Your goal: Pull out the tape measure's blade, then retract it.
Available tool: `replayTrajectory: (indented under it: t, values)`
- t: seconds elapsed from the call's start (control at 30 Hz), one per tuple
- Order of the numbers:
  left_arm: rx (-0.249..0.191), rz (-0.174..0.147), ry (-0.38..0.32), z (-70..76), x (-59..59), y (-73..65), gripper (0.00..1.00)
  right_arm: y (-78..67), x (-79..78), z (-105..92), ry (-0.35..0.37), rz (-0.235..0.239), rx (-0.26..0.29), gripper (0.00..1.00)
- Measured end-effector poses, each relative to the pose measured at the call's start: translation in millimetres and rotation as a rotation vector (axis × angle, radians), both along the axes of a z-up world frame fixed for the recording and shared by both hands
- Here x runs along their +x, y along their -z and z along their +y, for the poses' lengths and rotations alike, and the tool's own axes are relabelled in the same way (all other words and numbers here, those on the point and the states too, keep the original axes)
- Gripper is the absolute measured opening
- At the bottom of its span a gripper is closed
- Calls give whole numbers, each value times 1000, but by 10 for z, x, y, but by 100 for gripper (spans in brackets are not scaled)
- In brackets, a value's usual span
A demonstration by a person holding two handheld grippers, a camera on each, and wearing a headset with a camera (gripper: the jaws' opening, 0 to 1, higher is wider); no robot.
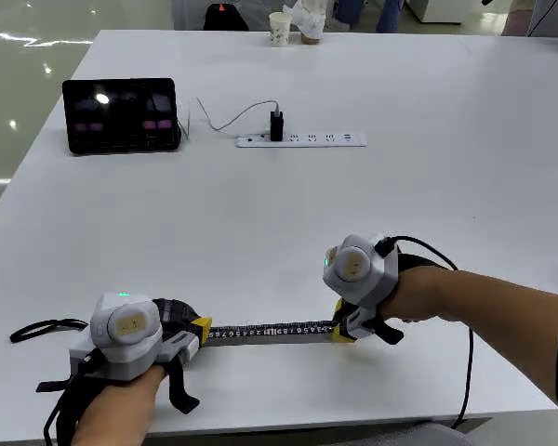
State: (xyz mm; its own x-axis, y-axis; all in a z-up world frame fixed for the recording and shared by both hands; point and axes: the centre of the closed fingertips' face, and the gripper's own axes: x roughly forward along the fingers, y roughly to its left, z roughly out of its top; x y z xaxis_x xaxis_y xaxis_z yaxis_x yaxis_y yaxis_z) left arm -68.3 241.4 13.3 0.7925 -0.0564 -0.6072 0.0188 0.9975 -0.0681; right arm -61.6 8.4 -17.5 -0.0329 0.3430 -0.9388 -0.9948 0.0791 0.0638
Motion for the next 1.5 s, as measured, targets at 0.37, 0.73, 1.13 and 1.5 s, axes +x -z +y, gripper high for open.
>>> replayTrajectory:
  t: [0.37,0.73,1.13,1.5]
  values:
    - [-1,0,-1,-7,-4,-3,63,0,-8,43,-2,-1,-2,11]
    - [-1,0,0,-14,-3,-3,63,0,-18,77,-1,-3,-7,11]
    - [-3,0,0,-8,-3,-4,63,6,-16,128,-5,1,-14,11]
    - [-2,0,0,-2,-1,-1,63,6,-20,167,0,7,-10,11]
